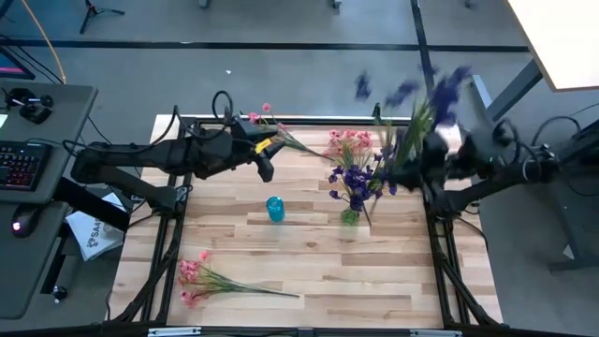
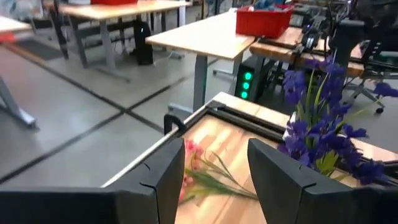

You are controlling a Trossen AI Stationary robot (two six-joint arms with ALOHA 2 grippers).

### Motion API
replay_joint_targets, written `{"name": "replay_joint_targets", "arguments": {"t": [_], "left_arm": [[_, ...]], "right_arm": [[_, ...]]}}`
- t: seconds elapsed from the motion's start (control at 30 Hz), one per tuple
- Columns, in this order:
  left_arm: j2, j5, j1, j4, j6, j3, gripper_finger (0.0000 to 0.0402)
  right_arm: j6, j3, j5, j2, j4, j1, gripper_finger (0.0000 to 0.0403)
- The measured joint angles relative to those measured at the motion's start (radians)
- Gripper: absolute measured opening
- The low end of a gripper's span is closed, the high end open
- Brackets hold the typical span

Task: Sort flowers into vase by color
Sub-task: Put the violet flowers into the green vase

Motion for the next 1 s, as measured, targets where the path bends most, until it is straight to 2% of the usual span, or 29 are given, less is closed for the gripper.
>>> {"name": "replay_joint_targets", "arguments": {"t": [0.1, 0.33, 0.47, 0.6, 0.67, 0.8, 0.9, 1.0], "left_arm": [[0.015, -0.004, 0.001, -0.021, -0.026, 0.000, 0.0165], [0.024, -0.004, 0.007, 0.012, -0.052, 0.000, 0.0165], [0.024, -0.004, 0.009, 0.015, -0.087, 0.000, 0.0164], [0.023, -0.004, 0.009, 0.016, -0.105, 0.000, 0.0164], [0.023, -0.004, 0.009, 0.020, -0.105, 0.000, 0.0164], [0.023, -0.005, 0.009, 0.042, -0.104, 0.000, 0.0163], [0.023, -0.006, 0.009, 0.059, -0.104, 0.000, 0.0163], [0.023, -0.006, 0.009, 0.060, -0.104, 0.000, 0.0163]], "right_arm": [[0.003, 0.000, 0.059, 0.021, -0.079, 0.135, 0.0001], [0.174, -0.009, 0.455, 0.009, -0.347, 0.465, 0.0000], [0.286, -0.139, 0.617, -0.026, -0.299, 0.631, 0.0000], [0.363, -0.357, 0.790, -0.076, -0.088, 0.740, 0.0000], [0.274, -0.462, 0.829, -0.092, 0.111, 0.748, 0.0000], [-0.178, -0.623, 0.793, -0.079, 0.532, 0.700, 0.0000], [-0.475, -0.677, 0.731, -0.079, 0.651, 0.648, 0.0000], [-0.561, -0.687, 0.719, -0.094, 0.656, 0.588, 0.0000]]}}
